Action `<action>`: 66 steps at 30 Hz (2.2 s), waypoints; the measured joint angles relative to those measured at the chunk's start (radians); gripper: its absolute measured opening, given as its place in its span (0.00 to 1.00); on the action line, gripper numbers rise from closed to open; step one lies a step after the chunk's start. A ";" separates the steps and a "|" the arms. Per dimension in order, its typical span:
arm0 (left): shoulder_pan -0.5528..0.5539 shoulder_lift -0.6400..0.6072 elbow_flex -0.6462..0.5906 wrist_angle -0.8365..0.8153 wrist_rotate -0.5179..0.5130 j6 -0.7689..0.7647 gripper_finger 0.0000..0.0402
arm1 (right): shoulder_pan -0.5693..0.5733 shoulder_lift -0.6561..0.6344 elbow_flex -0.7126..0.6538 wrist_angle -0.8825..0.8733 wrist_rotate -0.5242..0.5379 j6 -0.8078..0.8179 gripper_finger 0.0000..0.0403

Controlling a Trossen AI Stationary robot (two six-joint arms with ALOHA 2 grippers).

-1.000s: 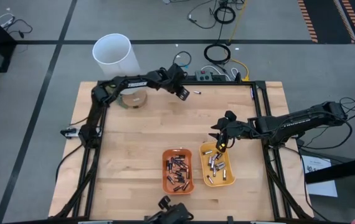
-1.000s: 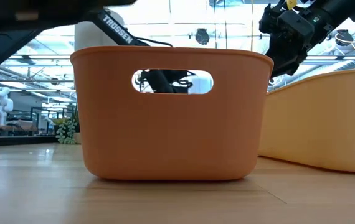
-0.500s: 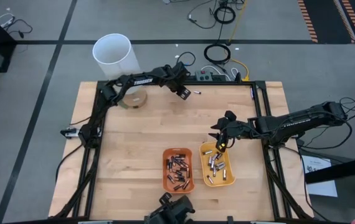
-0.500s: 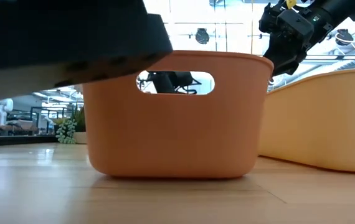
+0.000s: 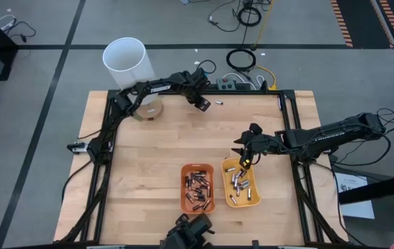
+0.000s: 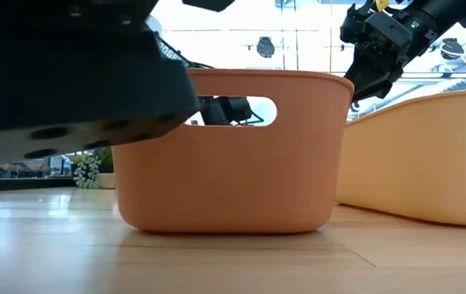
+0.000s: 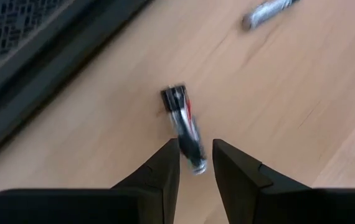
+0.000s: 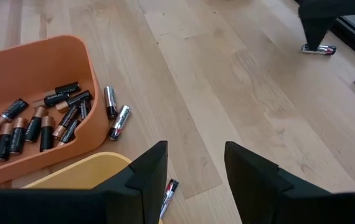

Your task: Sort batteries

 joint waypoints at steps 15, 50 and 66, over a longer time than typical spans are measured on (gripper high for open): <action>0.007 0.000 -0.001 -0.041 -0.016 0.049 0.26 | 0.000 0.000 0.000 0.000 0.000 0.001 0.37; 0.025 0.245 0.439 -0.425 -0.041 0.126 0.25 | 0.000 0.000 0.002 0.004 -0.029 -0.007 0.37; -0.006 0.237 0.436 -0.474 -0.078 0.127 0.12 | 0.000 0.000 0.001 0.005 -0.051 0.000 0.37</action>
